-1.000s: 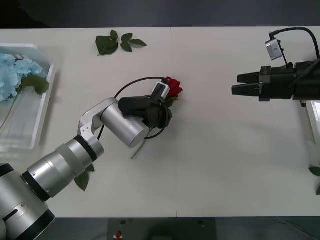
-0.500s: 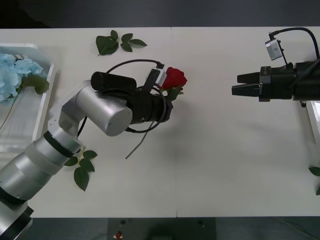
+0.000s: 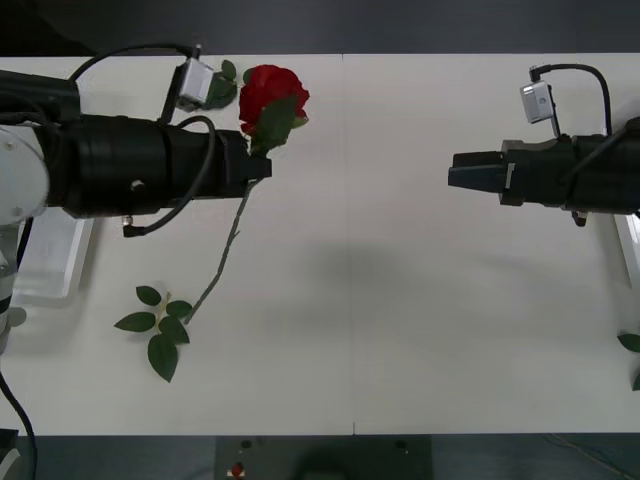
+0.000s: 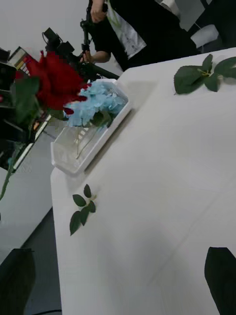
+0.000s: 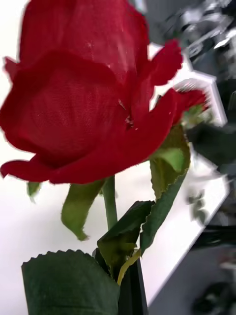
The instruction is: Put the red flowers into the right box and the blue flowers into the left box
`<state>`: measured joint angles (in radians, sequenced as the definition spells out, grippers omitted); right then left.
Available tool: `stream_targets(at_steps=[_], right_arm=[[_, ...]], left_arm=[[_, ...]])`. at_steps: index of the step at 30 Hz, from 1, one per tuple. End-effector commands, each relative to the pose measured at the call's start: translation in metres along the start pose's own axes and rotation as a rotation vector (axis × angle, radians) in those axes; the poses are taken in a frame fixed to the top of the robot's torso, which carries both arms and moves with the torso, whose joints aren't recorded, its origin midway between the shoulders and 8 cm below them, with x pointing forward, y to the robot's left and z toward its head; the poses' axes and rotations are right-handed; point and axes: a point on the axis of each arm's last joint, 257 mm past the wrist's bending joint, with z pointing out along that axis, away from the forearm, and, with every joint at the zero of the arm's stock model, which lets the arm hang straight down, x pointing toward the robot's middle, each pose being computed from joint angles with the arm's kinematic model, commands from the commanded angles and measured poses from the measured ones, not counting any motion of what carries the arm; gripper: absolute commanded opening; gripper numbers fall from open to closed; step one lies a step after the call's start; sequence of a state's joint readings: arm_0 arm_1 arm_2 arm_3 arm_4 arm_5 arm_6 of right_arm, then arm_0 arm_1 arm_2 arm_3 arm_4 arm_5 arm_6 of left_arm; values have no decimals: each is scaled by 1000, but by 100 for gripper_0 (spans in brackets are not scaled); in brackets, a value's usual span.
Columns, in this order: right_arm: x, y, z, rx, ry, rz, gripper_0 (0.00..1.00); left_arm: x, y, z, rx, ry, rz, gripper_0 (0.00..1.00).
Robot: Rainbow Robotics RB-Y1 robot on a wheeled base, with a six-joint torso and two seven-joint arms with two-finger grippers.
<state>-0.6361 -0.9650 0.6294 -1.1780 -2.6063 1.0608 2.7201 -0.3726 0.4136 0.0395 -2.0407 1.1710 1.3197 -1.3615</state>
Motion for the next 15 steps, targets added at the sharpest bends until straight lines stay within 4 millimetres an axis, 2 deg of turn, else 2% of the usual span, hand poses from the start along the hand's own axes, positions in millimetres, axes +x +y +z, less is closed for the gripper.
stream_targets(at_steps=[1,4,7,12,15], right_arm=[[-4,23,13,-74,-95,44,100],[4,36,19,-112,-132,71,100],[14,54,22,-153,-156,113,100],[23,95,36,-247,-207,170,100],[28,114,47,-277,-239,197,100]], left_arm=[[-16,-34,-9,148,-88,62,0],[-27,-46,-4,190,-145,78,0],[-35,-56,8,212,-199,88,0],[-47,-72,45,247,-301,93,0],[-47,-78,67,258,-342,108,0]])
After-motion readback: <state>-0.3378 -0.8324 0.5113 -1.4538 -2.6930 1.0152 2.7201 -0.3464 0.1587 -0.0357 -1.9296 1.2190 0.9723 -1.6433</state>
